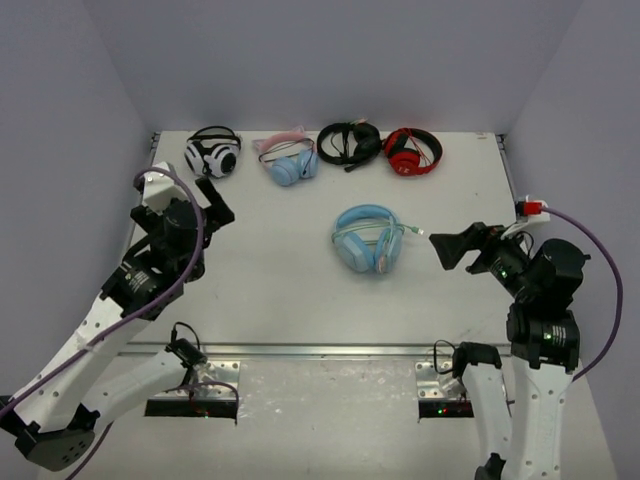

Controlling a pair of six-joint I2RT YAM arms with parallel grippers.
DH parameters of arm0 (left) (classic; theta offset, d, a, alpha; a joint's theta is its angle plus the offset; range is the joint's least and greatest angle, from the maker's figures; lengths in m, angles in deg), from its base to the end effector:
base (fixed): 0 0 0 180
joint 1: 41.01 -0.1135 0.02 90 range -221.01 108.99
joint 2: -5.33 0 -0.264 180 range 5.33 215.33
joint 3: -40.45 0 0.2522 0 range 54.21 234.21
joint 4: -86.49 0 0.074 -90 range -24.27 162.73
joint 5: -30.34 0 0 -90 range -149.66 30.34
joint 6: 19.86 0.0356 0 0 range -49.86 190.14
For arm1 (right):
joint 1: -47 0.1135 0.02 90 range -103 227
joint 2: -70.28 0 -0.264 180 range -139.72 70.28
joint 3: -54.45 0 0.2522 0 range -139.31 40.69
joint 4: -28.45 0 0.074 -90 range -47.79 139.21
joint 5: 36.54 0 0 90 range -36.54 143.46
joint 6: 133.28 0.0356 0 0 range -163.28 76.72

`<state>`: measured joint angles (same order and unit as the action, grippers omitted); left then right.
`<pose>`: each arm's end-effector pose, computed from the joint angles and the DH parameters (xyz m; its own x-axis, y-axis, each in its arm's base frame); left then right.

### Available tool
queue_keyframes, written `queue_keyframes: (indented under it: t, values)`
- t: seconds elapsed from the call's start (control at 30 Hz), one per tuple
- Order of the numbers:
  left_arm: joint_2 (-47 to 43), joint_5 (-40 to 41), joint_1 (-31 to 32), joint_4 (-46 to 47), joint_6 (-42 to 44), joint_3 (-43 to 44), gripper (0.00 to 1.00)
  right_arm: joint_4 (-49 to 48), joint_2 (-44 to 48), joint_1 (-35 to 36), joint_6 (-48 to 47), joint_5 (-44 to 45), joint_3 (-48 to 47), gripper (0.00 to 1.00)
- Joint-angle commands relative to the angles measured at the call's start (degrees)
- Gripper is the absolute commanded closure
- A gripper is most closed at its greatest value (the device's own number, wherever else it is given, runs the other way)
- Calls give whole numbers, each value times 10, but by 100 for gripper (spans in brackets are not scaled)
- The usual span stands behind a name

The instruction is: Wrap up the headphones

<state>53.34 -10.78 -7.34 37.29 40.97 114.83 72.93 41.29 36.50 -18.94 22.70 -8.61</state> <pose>0.1473 -0.0659 0.3839 -0.1780 -0.2666 -0.9472 -0.3436 0.9189 -0.1940 0.1025 -0.0005 0.3638 -0.3012 0.4160 -0.8580 -0.2347 0.8398 0.4896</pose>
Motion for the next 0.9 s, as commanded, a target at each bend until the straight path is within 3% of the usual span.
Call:
queue_keyframes:
  t: [0.0, 0.13, 0.37, 0.53, 0.87]
  values:
    - [-30, 52, -2, -34, 74, -33, 0, 64, 10, 3, -46, 15, -3, 1]
    - [-93, 79, -4, 45, 104, -129, 0, 58, 24, 11, -73, 18, 19, 1]
    - [-143, 41, -65, 42, 75, -159, 0, 76, -48, 87, -89, 200, 33, 1]
    - [-193, 15, -72, 66, 87, -192, 0, 70, -41, 89, -95, 220, 45, 1]
    - [-189, -2, -73, 67, 91, -197, 0, 72, -46, 101, -98, 228, 40, 1]
